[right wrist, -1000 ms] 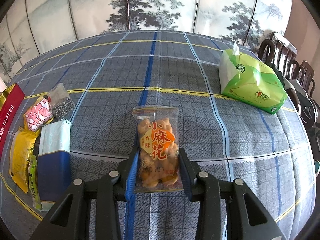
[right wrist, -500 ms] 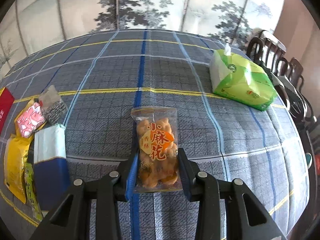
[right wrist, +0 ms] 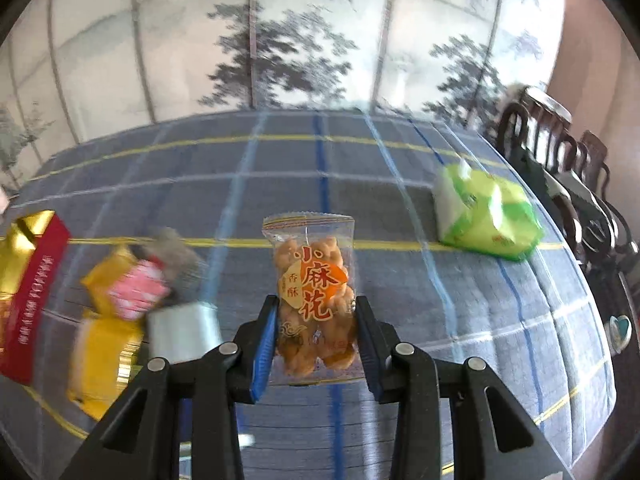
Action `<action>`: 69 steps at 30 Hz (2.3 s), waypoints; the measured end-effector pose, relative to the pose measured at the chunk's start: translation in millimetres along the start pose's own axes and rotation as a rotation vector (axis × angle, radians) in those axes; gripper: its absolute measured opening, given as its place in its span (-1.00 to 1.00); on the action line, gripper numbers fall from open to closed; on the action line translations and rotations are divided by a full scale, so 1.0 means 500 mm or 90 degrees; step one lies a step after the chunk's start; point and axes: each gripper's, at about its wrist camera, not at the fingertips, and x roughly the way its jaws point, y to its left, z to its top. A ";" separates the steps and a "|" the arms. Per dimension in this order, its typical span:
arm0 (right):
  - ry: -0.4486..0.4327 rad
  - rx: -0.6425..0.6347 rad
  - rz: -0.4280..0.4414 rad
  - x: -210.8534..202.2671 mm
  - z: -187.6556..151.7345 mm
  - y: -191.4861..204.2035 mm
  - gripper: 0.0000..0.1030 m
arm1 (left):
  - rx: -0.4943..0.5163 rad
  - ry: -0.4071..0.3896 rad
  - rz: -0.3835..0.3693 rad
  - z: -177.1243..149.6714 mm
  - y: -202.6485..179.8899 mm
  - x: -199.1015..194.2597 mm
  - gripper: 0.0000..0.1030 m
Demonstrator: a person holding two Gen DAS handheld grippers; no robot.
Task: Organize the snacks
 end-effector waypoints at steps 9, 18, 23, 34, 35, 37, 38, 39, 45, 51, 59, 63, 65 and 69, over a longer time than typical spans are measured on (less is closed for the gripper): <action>-0.020 -0.070 0.109 -0.056 0.008 0.176 -0.28 | -0.010 -0.006 -0.001 -0.003 0.016 -0.008 0.58; -0.015 -0.145 0.206 -0.085 -0.019 0.363 -0.28 | -0.029 -0.012 0.007 -0.010 0.047 -0.023 0.60; -0.005 -0.168 0.242 -0.095 -0.031 0.439 -0.28 | -0.051 -0.013 0.017 -0.013 0.076 -0.027 0.61; 0.015 -0.205 0.283 -0.107 -0.064 0.544 -0.28 | -0.099 -0.003 0.038 -0.025 0.146 -0.026 0.61; 0.015 -0.208 0.286 -0.107 -0.064 0.552 -0.28 | -0.101 -0.002 0.040 -0.026 0.150 -0.026 0.61; 0.015 -0.214 0.291 -0.109 -0.066 0.571 -0.28 | -0.105 -0.002 0.043 -0.030 0.159 -0.028 0.61; 0.016 -0.218 0.293 -0.108 -0.067 0.578 -0.28 | -0.106 -0.001 0.044 -0.030 0.163 -0.029 0.61; 0.016 -0.222 0.294 -0.107 -0.069 0.587 -0.28 | -0.108 -0.001 0.046 -0.032 0.167 -0.030 0.61; 0.024 -0.242 0.293 -0.095 -0.082 0.625 -0.28 | -0.119 0.005 0.057 -0.041 0.191 -0.030 0.61; 0.032 -0.252 0.288 -0.078 -0.084 0.652 -0.28 | -0.125 0.009 0.066 -0.044 0.204 -0.029 0.61; 0.046 -0.268 0.281 -0.053 -0.099 0.673 -0.28 | -0.133 0.008 0.066 -0.046 0.217 -0.033 0.61; 0.053 -0.268 0.279 -0.042 -0.107 0.676 -0.28 | -0.138 0.011 0.067 -0.046 0.223 -0.030 0.61; 0.056 -0.269 0.277 -0.039 -0.110 0.678 -0.28 | -0.137 0.012 0.067 -0.047 0.224 -0.030 0.61; 0.055 -0.278 0.275 -0.035 -0.113 0.685 -0.28 | -0.139 0.012 0.065 -0.047 0.225 -0.030 0.61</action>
